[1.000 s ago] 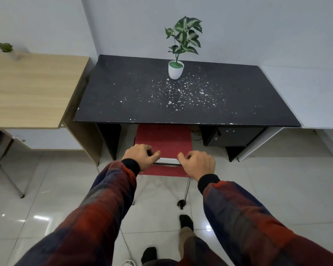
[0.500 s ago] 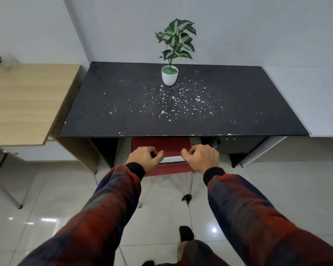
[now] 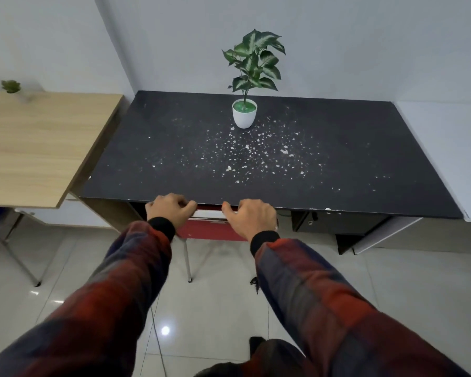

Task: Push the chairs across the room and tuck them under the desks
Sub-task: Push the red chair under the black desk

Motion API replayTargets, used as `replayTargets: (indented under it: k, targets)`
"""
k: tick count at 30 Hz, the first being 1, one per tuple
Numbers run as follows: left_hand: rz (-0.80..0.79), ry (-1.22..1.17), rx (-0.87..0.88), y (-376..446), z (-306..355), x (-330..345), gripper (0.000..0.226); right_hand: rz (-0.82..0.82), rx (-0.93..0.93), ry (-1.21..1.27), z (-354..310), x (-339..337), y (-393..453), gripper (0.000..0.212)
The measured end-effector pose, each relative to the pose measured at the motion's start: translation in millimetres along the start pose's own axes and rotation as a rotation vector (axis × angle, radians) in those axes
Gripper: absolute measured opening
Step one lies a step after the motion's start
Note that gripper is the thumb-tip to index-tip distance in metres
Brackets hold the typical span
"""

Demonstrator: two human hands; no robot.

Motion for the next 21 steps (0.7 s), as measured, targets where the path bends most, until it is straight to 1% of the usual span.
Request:
replayTargets:
  k: [2,3,7,11,15,19,21]
  targets:
    - [0.099,-0.062,-0.074,-8.0,8.3,7.1,0.033,0.008,-0.011,-0.002,10.2,-1.7,6.6,0.066]
    - [0.111,-0.070,-0.109,-9.5,10.6,8.6,0.030,0.009,-0.016,0.003,12.9,-1.4,8.1,0.066]
    - [0.062,-0.061,-0.210,-8.1,8.6,11.8,0.025,-0.027,-0.051,0.013,13.2,-0.9,8.7,0.069]
    - [0.057,-0.080,-0.219,-4.0,7.4,11.2,0.019,-0.086,-0.109,0.039,16.2,1.0,9.1,0.075]
    - [0.070,-0.099,-0.197,-0.7,5.2,11.0,0.021,-0.182,-0.237,0.057,21.0,0.9,5.3,0.072]
    - [0.079,-0.095,-0.164,-3.6,6.5,11.4,0.025,-0.175,-0.228,0.095,22.5,-3.4,-0.5,0.071]
    - [0.051,-0.123,-0.145,-5.3,4.9,8.0,0.026,-0.180,-0.204,0.119,20.0,-6.6,-2.2,0.070]
Point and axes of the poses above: each hand's wrist, its own y-axis towards the middle knuckle, its own x-axis out of the palm, z = x × y, the point moved 5 cm from there along y, towards the middle knuckle, and after that the axes turned 1 degree about x, right-handed, at the moved point
